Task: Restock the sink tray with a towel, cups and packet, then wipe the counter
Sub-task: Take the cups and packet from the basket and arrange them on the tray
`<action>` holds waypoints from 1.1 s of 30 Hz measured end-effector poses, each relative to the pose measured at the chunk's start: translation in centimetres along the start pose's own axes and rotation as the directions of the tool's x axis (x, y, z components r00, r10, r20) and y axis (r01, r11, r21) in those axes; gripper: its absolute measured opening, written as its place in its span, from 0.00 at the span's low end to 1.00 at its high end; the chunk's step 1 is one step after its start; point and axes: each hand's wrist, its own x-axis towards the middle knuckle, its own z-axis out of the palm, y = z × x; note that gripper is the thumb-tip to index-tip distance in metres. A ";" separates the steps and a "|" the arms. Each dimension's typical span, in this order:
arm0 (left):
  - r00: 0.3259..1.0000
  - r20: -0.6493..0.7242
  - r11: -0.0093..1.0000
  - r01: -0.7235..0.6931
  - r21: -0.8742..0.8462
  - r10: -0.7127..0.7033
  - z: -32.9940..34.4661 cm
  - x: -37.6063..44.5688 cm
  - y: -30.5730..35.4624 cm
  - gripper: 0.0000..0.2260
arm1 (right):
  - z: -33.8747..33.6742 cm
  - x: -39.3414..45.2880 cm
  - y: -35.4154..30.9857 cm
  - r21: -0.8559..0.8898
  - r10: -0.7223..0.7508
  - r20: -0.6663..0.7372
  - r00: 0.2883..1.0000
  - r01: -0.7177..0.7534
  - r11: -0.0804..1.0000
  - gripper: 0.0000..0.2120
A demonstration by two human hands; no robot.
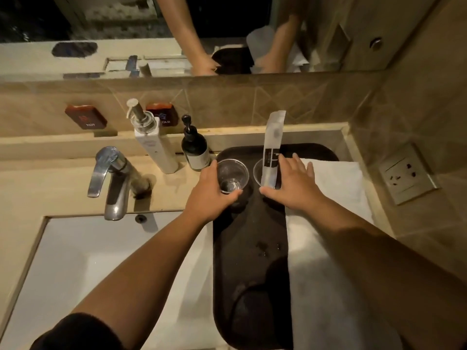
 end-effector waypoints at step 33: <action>0.988 0.152 1.000 -0.026 0.013 0.024 -0.5 0.9 0.6 0.49 | -13.1 -1.1 -1.5 0.849 0.031 -0.090 0.995 0.061 0.525 0.03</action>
